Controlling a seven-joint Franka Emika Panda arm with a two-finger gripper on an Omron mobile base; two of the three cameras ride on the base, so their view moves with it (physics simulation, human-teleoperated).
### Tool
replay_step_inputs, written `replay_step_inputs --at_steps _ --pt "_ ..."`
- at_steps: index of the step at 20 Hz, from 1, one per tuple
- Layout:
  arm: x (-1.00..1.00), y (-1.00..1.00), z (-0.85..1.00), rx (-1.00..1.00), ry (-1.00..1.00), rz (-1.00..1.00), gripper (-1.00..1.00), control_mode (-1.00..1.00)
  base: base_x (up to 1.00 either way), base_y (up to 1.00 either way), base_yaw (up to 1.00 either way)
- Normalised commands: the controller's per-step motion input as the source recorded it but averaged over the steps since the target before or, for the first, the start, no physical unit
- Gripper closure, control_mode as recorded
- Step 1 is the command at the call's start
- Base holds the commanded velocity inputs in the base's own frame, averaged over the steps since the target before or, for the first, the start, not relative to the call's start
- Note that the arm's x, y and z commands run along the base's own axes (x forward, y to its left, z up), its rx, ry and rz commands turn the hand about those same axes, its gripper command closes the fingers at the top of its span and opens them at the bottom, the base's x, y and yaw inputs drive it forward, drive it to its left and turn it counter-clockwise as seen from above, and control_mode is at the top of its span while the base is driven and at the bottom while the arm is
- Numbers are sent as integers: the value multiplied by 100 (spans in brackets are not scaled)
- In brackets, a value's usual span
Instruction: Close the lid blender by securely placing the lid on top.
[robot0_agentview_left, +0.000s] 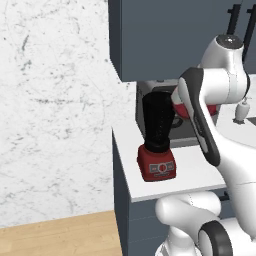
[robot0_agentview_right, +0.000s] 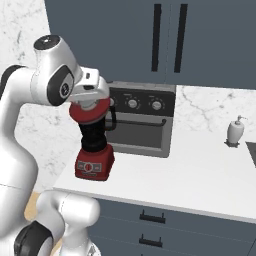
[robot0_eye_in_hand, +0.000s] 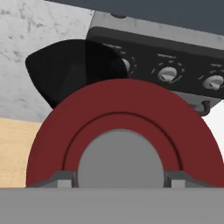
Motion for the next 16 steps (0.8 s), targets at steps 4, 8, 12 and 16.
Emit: replay_step_inputs --at_steps 4,8,12,16 --pt "8 13 0 2 1 -18 100 -100 0 0 0" --pt "4 17 0 7 0 -14 100 -100 0 0 0" --pt "10 17 0 11 0 -9 100 -100 0 0 0" --pt "14 14 7 15 0 -5 100 -100 0 0 0"
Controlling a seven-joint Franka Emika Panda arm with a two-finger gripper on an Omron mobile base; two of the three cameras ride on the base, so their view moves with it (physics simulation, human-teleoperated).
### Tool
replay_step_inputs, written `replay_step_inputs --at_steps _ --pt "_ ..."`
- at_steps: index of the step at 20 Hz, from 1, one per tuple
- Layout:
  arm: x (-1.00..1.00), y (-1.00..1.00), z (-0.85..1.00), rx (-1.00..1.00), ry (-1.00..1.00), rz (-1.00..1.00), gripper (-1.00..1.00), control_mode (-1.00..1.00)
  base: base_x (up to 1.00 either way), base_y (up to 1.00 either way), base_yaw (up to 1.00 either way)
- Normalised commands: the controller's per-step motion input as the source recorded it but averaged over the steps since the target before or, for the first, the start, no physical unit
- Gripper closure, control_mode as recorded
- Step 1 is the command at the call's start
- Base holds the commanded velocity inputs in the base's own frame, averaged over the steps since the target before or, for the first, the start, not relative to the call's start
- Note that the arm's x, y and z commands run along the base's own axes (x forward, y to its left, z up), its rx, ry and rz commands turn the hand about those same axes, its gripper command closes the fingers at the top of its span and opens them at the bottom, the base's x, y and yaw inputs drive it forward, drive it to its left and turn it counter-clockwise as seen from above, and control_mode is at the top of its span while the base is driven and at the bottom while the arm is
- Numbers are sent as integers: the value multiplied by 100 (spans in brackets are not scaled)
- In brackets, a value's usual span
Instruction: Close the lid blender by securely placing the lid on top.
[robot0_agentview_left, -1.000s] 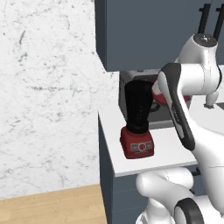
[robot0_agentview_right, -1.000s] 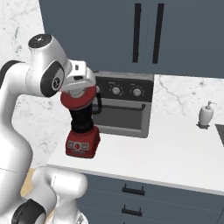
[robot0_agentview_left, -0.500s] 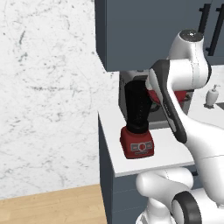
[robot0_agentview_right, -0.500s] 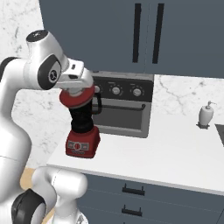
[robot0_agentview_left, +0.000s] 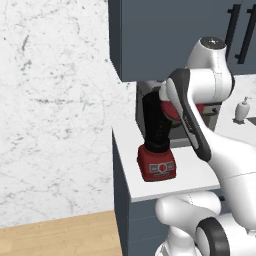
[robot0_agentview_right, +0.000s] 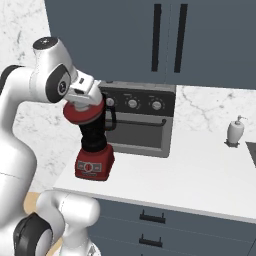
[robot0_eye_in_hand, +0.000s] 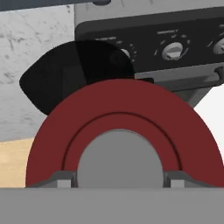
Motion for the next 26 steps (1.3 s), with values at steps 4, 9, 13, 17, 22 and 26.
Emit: replay_step_inputs --at_steps 4,9,13,17,22,26 --pt "16 16 10 14 1 -2 100 -100 0 0 0" --pt "24 19 12 8 1 0 100 -100 0 0 0" --pt "28 10 5 0 0 0 100 -100 0 0 0" --pt "25 0 8 0 0 0 100 -100 0 0 0" --pt "29 0 8 0 0 0 100 -100 0 0 0" --pt "26 0 2 0 0 0 100 -100 0 0 0"
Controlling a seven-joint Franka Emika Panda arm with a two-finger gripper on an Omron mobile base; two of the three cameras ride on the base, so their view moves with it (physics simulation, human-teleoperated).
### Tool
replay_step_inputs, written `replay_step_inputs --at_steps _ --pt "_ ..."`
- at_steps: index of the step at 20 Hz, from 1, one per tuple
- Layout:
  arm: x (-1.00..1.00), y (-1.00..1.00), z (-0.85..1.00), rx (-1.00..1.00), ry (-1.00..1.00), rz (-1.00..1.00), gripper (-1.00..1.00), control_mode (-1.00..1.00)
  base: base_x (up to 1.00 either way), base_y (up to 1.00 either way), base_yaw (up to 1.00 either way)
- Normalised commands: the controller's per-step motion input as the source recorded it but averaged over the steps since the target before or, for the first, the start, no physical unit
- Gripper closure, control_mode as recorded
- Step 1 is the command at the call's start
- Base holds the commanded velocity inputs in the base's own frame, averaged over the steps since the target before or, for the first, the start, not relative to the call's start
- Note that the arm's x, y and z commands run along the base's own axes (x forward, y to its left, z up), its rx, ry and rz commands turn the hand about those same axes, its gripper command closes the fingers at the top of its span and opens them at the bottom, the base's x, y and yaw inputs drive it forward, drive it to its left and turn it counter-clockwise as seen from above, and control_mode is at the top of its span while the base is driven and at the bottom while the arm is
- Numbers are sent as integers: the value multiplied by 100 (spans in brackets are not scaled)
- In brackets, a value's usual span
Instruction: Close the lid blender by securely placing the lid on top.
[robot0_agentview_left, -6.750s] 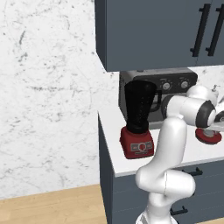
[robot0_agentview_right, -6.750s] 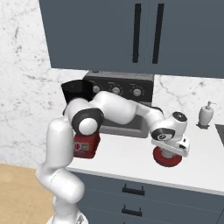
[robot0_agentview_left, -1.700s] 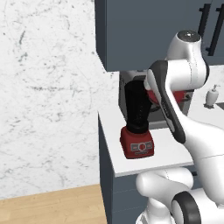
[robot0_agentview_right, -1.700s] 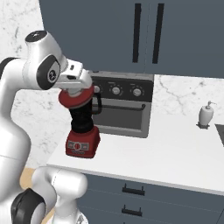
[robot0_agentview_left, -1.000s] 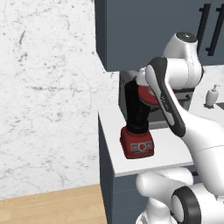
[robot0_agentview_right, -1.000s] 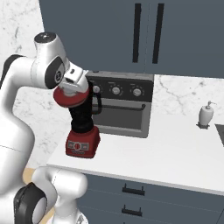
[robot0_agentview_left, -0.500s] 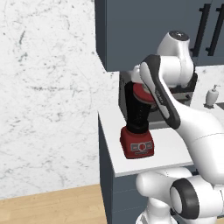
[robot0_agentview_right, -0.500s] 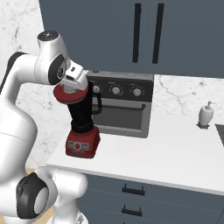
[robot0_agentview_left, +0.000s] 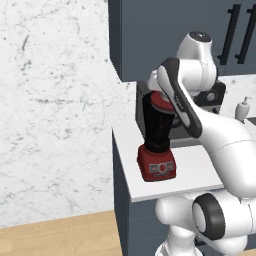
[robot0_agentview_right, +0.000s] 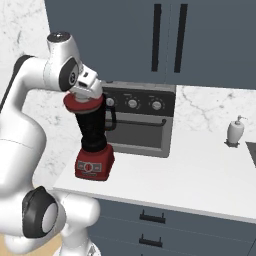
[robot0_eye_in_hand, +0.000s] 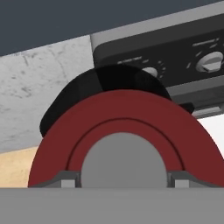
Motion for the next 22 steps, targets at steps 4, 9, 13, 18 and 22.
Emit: replay_step_inputs --at_steps 4,9,13,18,22 --pt "25 0 0 0 0 0 100 -100 0 0 0" --pt "25 2 0 0 0 0 100 -100 0 0 0" --pt "26 10 1 0 0 0 100 -100 0 0 0" --pt "28 7 0 0 0 0 100 -100 0 0 0" --pt "26 3 0 0 0 0 100 -100 0 0 0"
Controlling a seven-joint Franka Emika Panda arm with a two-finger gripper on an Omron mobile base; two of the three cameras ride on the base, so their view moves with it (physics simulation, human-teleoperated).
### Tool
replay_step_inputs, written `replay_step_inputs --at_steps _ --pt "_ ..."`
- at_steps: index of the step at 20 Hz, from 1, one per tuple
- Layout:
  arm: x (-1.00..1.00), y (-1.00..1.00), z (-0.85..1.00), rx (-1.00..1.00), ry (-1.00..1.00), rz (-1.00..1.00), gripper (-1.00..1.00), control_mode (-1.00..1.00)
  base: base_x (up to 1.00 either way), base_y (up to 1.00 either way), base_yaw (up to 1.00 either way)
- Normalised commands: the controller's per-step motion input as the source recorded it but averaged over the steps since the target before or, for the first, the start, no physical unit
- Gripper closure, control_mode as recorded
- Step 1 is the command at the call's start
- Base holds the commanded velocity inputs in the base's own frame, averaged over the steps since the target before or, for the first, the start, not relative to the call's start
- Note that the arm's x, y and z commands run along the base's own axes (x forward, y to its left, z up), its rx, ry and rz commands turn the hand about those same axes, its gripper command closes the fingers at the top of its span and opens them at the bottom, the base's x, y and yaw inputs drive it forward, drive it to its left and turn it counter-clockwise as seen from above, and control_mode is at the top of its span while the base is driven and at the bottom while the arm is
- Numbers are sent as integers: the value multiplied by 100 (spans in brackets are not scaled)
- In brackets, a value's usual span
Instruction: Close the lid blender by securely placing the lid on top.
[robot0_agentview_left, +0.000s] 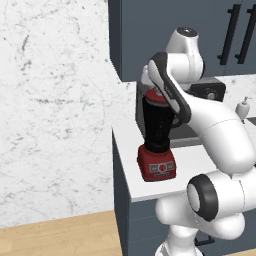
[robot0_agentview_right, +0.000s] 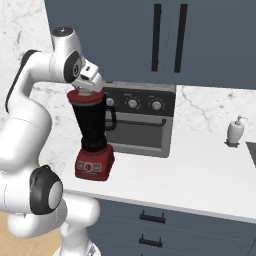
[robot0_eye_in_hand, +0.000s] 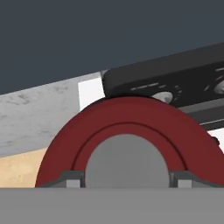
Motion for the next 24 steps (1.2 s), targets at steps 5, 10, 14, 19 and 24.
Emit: replay_step_inputs --at_steps 5,10,14,19,24 --pt "22 0 0 0 -1 0 100 -100 0 0 0" --pt "6 0 0 0 -9 0 100 -100 0 0 0" --pt "0 0 0 0 -13 0 100 -100 0 0 0" --pt "4 0 0 0 -11 0 100 -100 0 0 0" --pt "15 0 0 0 -6 0 100 -100 0 0 0"
